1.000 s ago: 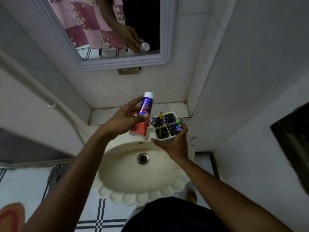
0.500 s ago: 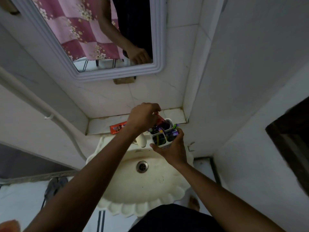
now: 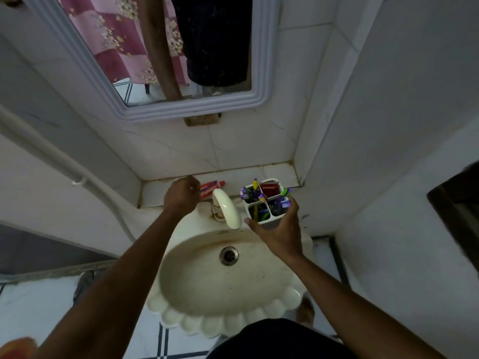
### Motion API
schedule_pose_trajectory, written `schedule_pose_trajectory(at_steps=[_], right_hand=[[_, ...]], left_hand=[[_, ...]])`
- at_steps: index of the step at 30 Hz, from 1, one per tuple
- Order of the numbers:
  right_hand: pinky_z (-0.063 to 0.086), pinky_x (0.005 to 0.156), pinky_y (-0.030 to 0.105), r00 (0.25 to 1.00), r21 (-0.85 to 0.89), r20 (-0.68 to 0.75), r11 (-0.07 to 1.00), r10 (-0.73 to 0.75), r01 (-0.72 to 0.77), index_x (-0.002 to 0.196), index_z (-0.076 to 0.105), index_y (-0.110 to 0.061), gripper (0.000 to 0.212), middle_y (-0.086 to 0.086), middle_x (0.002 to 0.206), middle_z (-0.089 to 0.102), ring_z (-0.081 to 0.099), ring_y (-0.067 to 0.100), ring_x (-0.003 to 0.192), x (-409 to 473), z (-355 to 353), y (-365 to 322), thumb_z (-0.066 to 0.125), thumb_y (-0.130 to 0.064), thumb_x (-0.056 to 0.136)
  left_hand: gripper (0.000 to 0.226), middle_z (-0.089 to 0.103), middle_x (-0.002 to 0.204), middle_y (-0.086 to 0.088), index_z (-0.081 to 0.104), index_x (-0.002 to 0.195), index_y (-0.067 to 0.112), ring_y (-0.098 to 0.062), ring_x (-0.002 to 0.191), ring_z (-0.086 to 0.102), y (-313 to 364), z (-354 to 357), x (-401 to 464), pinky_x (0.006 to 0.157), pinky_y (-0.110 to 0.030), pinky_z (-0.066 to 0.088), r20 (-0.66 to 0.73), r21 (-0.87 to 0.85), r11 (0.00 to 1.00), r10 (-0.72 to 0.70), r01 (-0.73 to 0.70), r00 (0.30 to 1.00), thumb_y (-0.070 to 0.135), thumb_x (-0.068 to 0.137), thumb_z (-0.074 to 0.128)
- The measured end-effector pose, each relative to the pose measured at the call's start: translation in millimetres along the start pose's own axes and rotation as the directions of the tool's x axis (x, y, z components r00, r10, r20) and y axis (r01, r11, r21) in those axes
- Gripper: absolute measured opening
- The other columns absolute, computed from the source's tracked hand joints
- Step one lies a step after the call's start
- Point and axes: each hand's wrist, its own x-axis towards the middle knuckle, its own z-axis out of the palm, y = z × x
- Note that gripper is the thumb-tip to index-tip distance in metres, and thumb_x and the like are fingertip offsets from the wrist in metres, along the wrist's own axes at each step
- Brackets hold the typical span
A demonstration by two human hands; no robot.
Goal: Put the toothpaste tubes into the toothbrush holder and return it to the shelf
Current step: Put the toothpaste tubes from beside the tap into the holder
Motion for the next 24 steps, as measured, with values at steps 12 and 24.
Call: schedule_pose_trajectory(at_steps=[12,24], right_hand=[[0.063,0.109,0.045,1.0,-0.015,-0.003,1.0,0.023,-0.023,0.162,0.023,-0.042,0.138,-0.013,0.157,0.057,0.064,0.012,0.14,-1.7,4.6,1.9,0.098,-0.083,0.054],[0.061,0.11,0.046,0.999,-0.003,0.013,0.999,0.032,-0.032,0.161,0.024,-0.042,0.138,-0.011,0.154,0.058,0.062,0.013,0.138,-2.3,1.4,-4.4,0.097,-0.086,0.052]], left_hand=[[0.064,0.051,0.147,-0.019,0.053,0.147,0.01,-0.039,0.137,0.049,2.7,29.5,46.4,0.115,-0.053,0.042,0.261,0.52,0.818,0.123,-0.247,0.957,0.045,0.097,0.073],[0.059,0.069,0.133,-0.012,0.049,0.137,0.024,-0.029,0.108,0.073,19.5,-34.4,-5.6,0.081,-0.048,0.067,0.114,-0.629,0.774,0.004,0.069,0.993,0.006,0.09,0.08]])
